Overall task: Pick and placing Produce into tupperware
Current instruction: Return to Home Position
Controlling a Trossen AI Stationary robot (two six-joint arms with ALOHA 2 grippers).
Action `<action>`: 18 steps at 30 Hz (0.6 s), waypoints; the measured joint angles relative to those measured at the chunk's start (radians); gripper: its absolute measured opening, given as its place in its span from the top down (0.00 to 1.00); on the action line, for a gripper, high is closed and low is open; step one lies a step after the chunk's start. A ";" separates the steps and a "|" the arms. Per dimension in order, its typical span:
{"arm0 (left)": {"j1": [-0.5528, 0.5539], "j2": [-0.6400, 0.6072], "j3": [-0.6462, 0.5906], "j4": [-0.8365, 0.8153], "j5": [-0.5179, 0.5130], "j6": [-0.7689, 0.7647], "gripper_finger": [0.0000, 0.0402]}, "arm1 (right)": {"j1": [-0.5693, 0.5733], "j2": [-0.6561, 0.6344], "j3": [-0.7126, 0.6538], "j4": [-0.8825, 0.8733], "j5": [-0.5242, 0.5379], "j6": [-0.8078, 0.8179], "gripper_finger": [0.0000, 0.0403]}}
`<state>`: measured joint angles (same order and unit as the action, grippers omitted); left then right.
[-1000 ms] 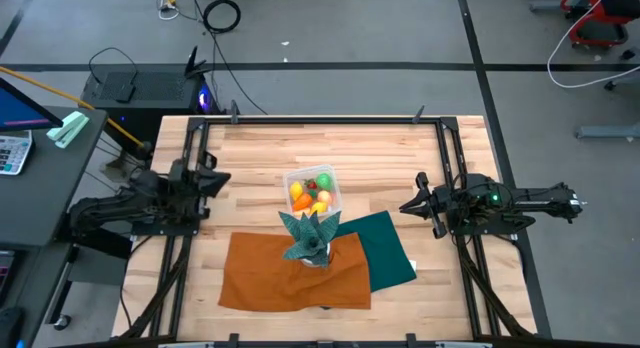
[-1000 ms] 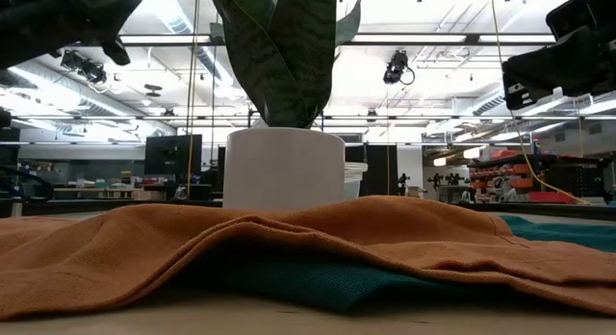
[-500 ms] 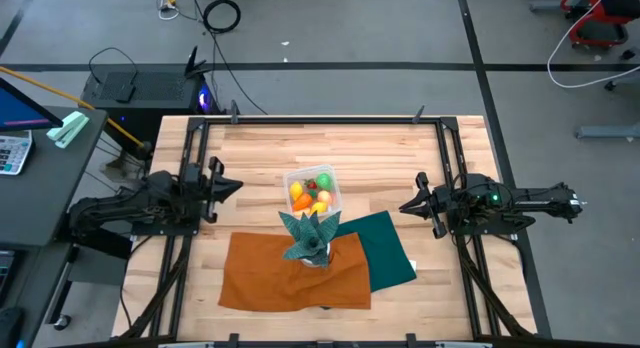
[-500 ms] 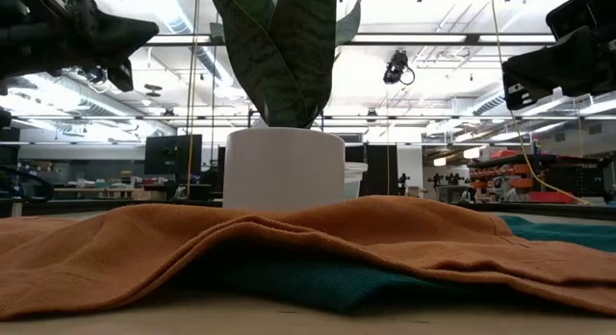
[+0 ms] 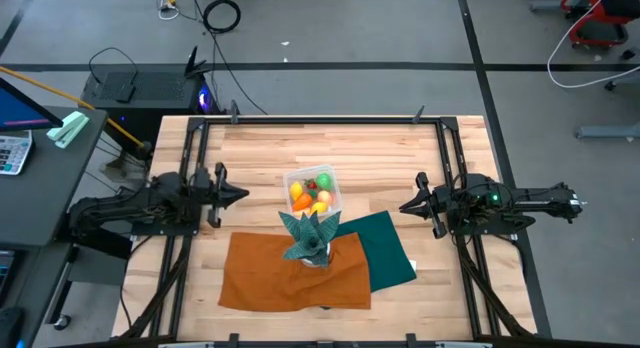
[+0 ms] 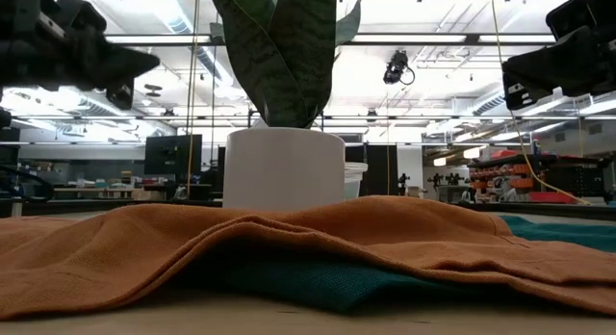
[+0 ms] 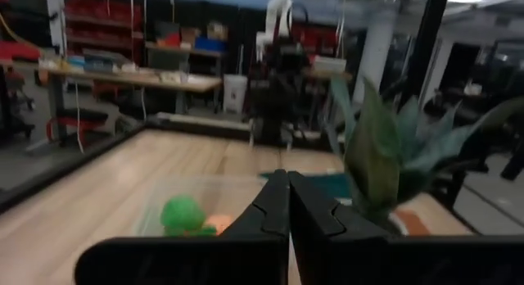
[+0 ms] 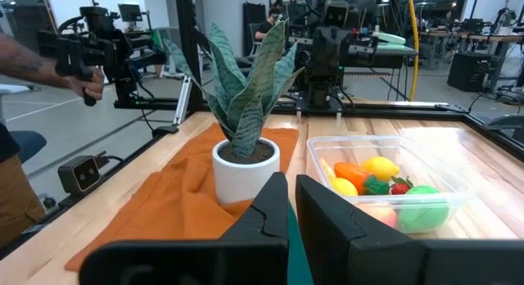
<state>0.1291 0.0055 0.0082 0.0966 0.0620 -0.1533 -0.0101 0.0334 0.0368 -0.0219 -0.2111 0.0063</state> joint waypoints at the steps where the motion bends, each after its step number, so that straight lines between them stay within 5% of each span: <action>1: 0.000 0.000 0.000 -0.018 0.000 0.000 0.99 | 0.000 0.000 0.000 0.000 0.000 0.000 1.00; 18: 0.000 0.000 0.000 -0.052 -0.001 0.024 0.95 | 0.000 0.000 0.000 0.000 0.000 0.000 1.00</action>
<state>0.1291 0.0055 0.0082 0.0445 0.0612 -0.1289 -0.0101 0.0330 0.0368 -0.0219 -0.2111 0.0063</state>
